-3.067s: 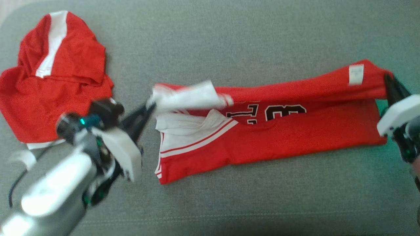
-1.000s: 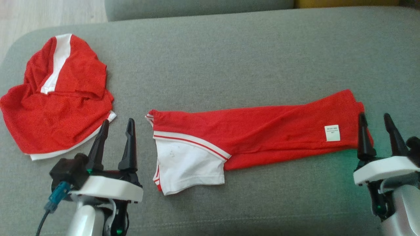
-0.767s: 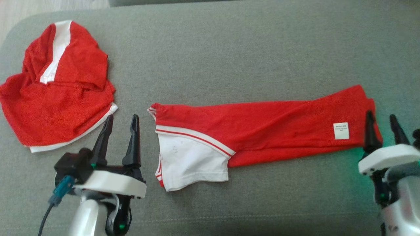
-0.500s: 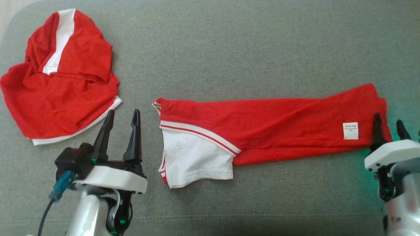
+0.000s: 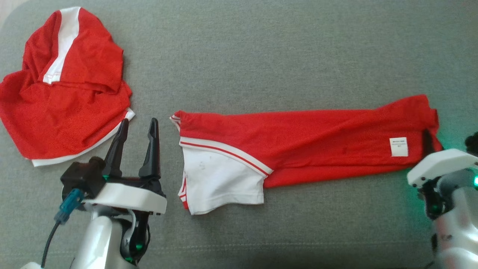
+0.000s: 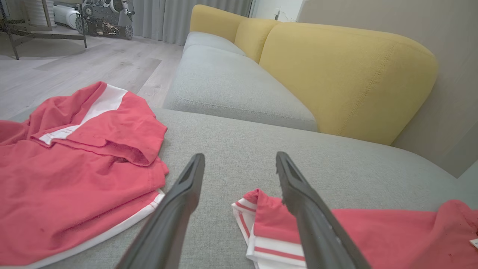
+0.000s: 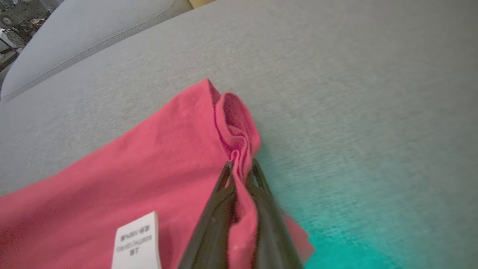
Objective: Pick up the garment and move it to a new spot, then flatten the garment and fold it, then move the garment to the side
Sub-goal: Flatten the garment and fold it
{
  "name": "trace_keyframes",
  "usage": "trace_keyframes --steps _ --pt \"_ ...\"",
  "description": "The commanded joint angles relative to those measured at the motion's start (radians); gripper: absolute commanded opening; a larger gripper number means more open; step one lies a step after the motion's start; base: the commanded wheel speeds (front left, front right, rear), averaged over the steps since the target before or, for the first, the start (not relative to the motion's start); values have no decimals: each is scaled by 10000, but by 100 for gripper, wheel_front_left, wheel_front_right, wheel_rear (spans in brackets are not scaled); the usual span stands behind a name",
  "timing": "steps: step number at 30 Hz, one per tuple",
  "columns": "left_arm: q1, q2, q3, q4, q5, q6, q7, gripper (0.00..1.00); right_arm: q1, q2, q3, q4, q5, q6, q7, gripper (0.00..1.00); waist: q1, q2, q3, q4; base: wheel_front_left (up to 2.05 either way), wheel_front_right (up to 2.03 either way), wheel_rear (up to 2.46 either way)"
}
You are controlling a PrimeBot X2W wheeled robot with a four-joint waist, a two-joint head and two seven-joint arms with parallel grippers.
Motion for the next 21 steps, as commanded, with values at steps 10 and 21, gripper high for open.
trace_keyframes --steps 10,21 --pt "-227 36 263 -231 35 -53 -120 100 -612 -1326 -2349 -37 -2192 -9 -1185 0 0 0 -400 -176 0 0 0" --pt "174 36 188 -117 -201 99 -120 100 -925 367 -2442 -642 -3044 -9 -449 0 0 0 -1239 -279 0 0 0"
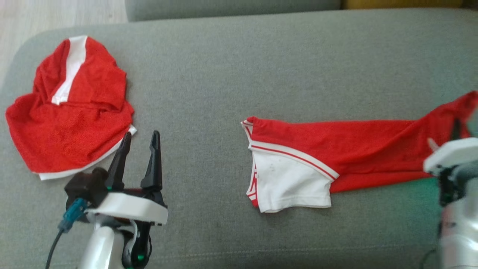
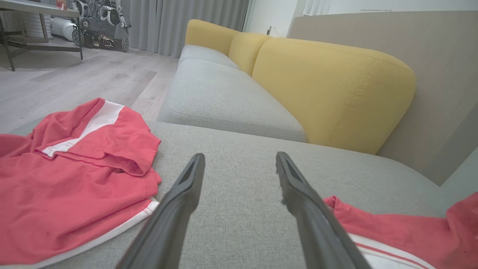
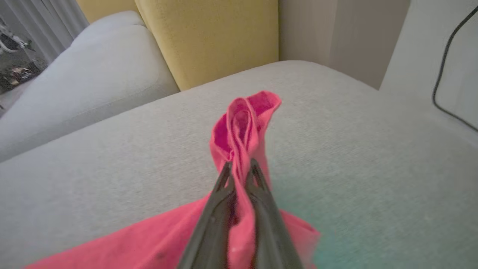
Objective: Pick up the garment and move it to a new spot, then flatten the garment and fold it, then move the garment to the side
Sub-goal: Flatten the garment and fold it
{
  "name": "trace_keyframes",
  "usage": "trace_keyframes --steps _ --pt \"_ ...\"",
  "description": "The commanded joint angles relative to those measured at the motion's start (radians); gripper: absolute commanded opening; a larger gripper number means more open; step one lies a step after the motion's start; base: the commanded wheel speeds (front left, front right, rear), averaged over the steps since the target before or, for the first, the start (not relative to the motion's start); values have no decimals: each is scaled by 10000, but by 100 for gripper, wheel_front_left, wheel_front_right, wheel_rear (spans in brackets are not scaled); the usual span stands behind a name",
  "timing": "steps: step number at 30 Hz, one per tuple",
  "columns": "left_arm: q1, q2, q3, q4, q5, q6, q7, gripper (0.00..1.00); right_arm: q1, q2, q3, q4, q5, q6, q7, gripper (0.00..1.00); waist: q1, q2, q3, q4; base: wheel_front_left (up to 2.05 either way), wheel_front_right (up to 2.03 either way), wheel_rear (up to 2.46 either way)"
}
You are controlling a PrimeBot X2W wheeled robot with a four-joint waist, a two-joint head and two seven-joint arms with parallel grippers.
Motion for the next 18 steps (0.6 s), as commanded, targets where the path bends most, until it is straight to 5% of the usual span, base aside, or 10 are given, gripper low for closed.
trace_keyframes --steps 1,10,18 --pt "-124 45 252 -283 -81 77 -120 100 -210 108 476 -495 419 -9 221 0 0 0 -229 -79 0 0 0" --pt "145 45 173 -322 -289 231 -120 100 779 521 4146 -2744 5042 -9 2118 0 0 0 -823 -240 0 0 0" --pt "165 45 135 -360 -345 282 -120 100 1836 524 6846 -4498 8431 -9 2269 0 0 0 -834 -182 0 0 0"
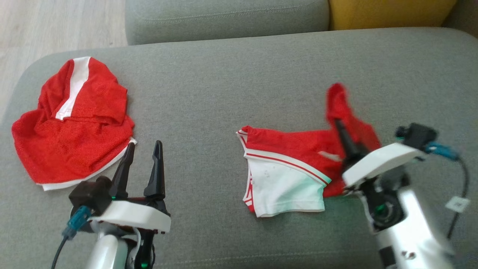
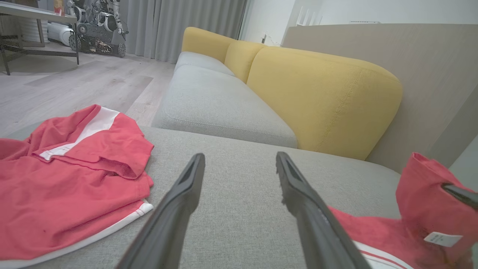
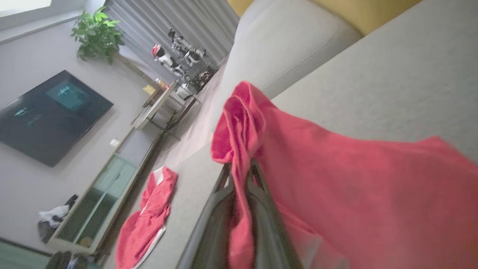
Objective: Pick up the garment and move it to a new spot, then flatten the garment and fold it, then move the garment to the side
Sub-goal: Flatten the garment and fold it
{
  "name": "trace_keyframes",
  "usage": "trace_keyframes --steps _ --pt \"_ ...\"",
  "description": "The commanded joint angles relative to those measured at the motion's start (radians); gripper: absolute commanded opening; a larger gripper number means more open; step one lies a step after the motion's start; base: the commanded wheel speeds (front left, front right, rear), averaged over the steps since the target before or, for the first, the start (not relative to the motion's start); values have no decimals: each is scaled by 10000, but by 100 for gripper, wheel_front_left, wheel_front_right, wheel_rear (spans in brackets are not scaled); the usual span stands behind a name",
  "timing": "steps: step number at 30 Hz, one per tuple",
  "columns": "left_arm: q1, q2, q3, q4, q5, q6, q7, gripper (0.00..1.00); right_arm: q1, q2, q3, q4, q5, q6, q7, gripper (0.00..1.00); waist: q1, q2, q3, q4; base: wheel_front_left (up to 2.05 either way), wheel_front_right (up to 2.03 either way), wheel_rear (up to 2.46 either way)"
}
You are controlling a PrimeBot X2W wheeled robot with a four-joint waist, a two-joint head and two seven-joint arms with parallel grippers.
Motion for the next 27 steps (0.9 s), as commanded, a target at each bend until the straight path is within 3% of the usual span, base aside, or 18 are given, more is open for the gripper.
trace_keyframes --steps 1,7,19,20,21,27 --pt "-246 45 324 -358 -61 45 -120 100 -230 3 546 -456 265 -9 -171 0 0 0 40 46 0 0 0" --pt "-289 45 296 -354 -104 43 -120 100 -215 4 1679 -98 1003 -9 -906 0 0 0 220 244 0 0 0" --pt "-600 45 25 -344 -210 93 -120 100 -1043 4 4328 1877 2799 -9 -2801 0 0 0 845 839 0 0 0" --pt "-611 45 24 -334 -218 96 -120 100 -1136 4 4613 1958 3013 -9 -2900 39 0 0 878 866 0 0 0" --pt "-621 45 23 -321 -222 99 -120 100 -1198 4 4927 1975 3297 -9 -2941 100 0 0 906 887 0 0 0" --pt "-604 45 53 -259 -221 109 -120 100 -1647 4 6169 2277 4610 -9 -3271 100 0 0 893 876 0 0 0"
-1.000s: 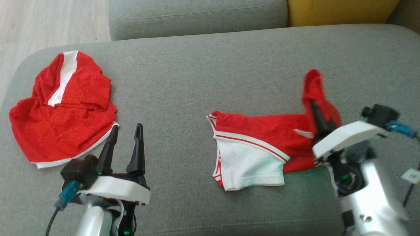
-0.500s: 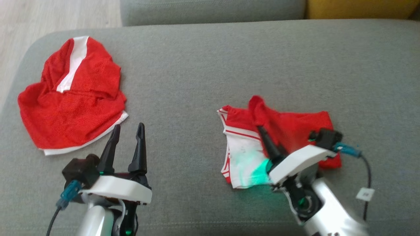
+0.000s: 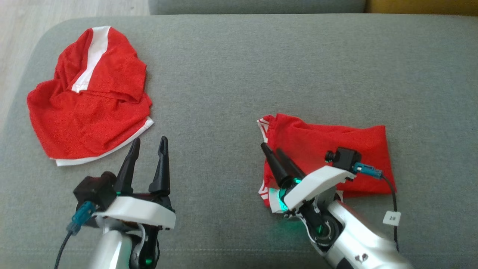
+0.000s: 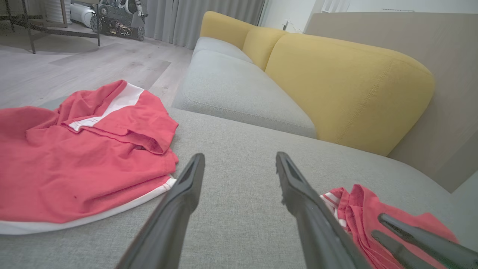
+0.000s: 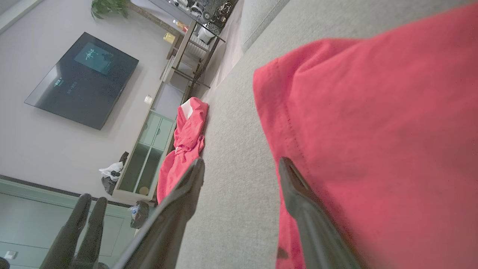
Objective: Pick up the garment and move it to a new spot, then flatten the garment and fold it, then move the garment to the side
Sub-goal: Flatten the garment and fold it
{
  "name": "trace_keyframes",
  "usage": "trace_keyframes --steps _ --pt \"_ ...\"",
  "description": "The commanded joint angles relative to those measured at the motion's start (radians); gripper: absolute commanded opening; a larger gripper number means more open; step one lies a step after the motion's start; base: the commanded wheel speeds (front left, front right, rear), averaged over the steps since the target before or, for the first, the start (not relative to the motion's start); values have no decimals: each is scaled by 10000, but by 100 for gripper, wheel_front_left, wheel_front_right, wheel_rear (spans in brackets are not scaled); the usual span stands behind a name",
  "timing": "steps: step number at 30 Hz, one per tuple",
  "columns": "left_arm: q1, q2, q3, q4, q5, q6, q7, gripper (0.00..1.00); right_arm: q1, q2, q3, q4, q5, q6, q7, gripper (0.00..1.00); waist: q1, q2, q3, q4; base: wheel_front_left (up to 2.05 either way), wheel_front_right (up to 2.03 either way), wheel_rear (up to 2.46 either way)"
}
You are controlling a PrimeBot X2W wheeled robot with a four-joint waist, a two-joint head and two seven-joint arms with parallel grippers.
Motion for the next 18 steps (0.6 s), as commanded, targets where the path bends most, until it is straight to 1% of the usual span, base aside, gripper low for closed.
trace_keyframes --steps 1,5,7,9,13,16,18 --pt "-370 43 372 -256 -37 44 -120 100 -600 110 270 96 157 -7 -354 100 0 0 -76 -109 0 0 0" --pt "-357 43 433 -250 -3 52 -120 100 -1213 110 186 752 16 -7 -800 100 0 0 -205 -343 0 0 0" --pt "-344 43 482 -282 17 59 -120 100 -1650 103 -8 1228 -609 -7 -1060 100 0 0 -256 -489 0 0 0" --pt "-319 43 529 -313 49 55 -120 100 -1980 -44 -277 1571 -1226 -7 -1234 100 0 0 -307 -637 0 0 0" --pt "-312 43 543 -383 93 30 -120 100 -2295 -898 -658 1867 -2822 -7 -1454 100 0 0 -369 -865 0 0 0" --pt "-346 43 521 -431 109 19 -120 100 -2102 -1593 -1199 1694 -3741 -7 -1514 100 0 0 -379 -963 0 0 0" --pt "-372 43 516 -477 123 28 -120 100 -1902 -2086 -1883 1261 -4563 -7 -1525 100 0 0 -352 -1033 0 0 0"
